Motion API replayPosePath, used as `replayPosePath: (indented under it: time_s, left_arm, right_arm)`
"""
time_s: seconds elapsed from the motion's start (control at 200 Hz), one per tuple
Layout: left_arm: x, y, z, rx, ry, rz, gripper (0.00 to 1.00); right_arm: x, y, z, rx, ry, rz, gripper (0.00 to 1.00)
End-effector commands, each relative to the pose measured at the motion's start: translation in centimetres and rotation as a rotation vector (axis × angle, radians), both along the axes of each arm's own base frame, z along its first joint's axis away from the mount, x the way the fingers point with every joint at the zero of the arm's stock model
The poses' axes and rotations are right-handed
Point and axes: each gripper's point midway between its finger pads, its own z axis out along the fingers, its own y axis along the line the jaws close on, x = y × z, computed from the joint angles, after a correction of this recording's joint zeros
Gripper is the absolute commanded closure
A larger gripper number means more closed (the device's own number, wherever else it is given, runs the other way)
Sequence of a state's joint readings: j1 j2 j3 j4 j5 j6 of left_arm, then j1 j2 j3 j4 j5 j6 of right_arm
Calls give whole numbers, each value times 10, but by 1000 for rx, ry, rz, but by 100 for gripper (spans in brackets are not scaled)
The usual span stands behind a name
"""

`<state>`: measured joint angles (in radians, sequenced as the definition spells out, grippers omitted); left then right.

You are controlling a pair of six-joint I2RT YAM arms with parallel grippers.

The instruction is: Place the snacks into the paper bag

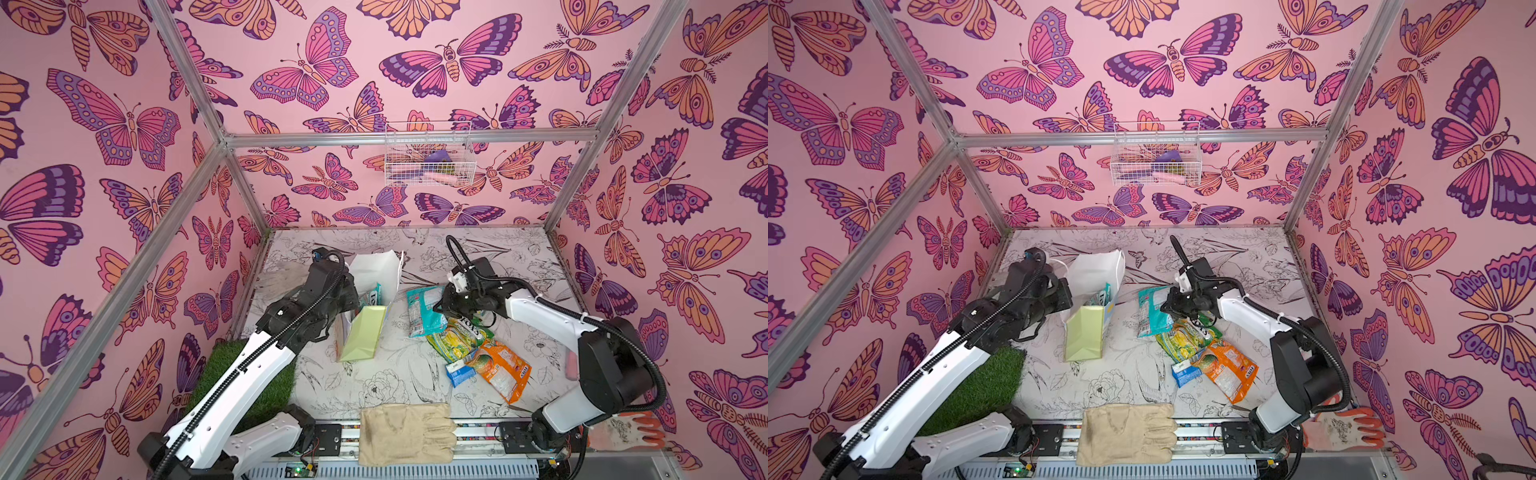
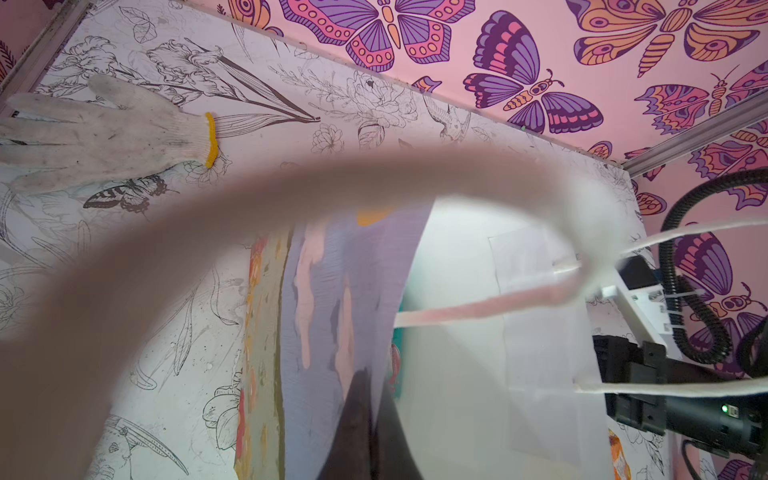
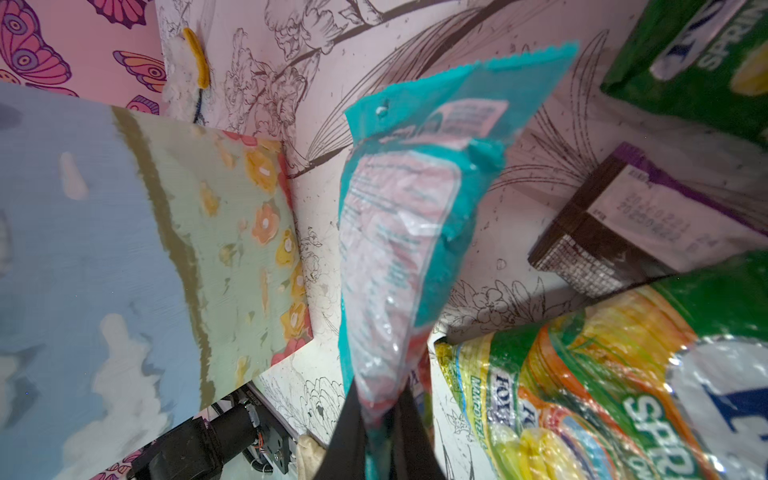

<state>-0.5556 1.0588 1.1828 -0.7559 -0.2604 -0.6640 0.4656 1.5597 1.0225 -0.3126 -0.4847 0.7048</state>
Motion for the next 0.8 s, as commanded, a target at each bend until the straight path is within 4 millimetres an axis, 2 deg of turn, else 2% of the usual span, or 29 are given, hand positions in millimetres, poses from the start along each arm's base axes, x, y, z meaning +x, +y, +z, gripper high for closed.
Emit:
replayPosePath:
  time_s: [0.0, 0.616, 0.796]
  left_arm:
    - [-2, 0, 0, -21, 0, 3, 100]
    - [-2, -3, 1, -36, 1, -1, 100]
    - [-1, -5, 4, -37, -5, -4, 100]
  right_arm:
    - [8, 3, 38, 30, -84, -7, 100]
    - [-1, -7, 98, 43, -195, -35, 100]
    - [-4, -11, 121, 53, -238, -44, 100]
